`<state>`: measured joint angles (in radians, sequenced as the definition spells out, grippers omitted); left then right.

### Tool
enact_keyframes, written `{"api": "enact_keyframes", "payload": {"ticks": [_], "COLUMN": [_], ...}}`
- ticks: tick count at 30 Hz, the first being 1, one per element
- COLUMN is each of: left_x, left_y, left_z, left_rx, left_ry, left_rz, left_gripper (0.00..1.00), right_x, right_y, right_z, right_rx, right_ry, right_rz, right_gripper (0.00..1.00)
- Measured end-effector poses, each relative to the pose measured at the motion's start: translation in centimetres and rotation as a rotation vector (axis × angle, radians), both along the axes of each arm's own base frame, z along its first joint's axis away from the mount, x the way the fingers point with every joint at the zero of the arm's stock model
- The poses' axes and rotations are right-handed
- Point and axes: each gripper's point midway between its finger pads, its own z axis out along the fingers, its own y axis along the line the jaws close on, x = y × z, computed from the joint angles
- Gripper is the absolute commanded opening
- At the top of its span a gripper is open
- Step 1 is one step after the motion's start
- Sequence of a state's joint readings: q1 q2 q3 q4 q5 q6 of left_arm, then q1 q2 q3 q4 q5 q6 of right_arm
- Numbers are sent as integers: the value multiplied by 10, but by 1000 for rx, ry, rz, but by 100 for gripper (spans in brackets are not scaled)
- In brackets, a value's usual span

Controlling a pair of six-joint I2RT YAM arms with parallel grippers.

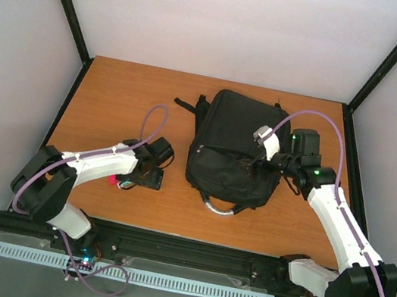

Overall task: Pack the student bag
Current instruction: Pick up the personal item from the center of the board.

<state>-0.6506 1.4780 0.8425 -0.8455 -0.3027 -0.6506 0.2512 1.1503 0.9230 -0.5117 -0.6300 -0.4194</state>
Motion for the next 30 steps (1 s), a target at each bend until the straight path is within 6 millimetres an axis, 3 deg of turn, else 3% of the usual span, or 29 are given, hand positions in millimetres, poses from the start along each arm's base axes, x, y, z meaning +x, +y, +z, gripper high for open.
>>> {"api": "enact_keyframes", "payload": {"ticks": [10, 18, 30], "left_x": [6, 9, -7], "left_y": [-8, 4, -4], "left_z": [-6, 7, -21], "left_rx": [-50, -50, -98], "left_ry": [-30, -136, -37], "left_rz": [27, 83, 67], "left_gripper": [100, 100, 93], "right_x": [-2, -2, -6], "right_y": [3, 6, 9], "right_z": [0, -6, -7], "right_rx": [3, 8, 16], "right_ry": [-9, 13, 15], "right_rz": [29, 51, 81], "right_gripper": [88, 88, 88]}}
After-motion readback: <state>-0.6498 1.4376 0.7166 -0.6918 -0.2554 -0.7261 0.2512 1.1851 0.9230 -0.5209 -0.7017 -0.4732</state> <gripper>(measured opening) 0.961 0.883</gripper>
